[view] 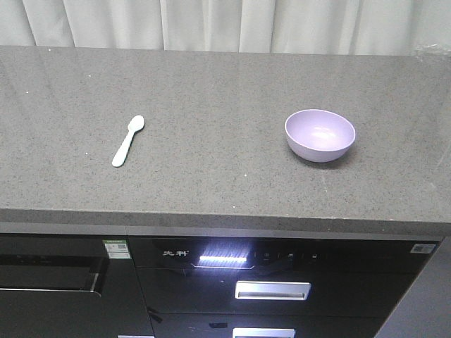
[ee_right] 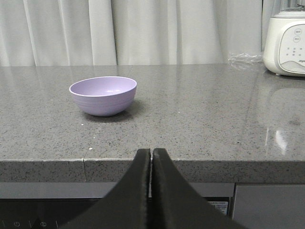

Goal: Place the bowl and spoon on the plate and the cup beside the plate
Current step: 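Stop the base at the counter facing the lilac bowl and spoon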

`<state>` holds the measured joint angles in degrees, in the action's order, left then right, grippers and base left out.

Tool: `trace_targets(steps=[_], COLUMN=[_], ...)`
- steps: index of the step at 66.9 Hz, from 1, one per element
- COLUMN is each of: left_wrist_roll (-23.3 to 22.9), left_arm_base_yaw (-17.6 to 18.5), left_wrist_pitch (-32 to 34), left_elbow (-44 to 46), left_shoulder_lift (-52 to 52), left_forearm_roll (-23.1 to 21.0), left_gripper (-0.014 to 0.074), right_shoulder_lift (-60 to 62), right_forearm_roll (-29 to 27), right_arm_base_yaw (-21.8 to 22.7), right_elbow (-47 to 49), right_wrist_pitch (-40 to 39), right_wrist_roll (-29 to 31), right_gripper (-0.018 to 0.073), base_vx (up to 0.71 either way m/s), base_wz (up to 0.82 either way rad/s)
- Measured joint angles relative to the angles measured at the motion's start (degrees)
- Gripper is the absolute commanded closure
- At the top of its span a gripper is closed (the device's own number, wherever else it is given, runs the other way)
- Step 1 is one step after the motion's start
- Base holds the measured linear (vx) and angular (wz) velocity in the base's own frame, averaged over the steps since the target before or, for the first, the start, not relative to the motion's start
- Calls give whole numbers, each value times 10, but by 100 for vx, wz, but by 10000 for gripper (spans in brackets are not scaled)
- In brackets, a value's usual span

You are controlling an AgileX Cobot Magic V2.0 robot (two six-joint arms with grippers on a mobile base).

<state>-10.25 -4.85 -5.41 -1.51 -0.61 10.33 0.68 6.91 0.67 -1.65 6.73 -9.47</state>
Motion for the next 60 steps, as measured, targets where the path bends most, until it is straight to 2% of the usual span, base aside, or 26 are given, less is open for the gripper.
trace_targets(steps=[60], left_wrist_roll=[0], left_arm_base_yaw=[0], left_wrist_pitch=[0], left_elbow=[0], left_shoulder_lift=[0], left_forearm_roll=[0], left_gripper=[602], right_shoulder_lift=[0], right_forearm_roll=[0], right_arm_base_yaw=[0], right_elbow=[0], right_wrist_pitch=[0], right_wrist_roll=[0], right_gripper=[561], base_vx=[5], base_wz=[0])
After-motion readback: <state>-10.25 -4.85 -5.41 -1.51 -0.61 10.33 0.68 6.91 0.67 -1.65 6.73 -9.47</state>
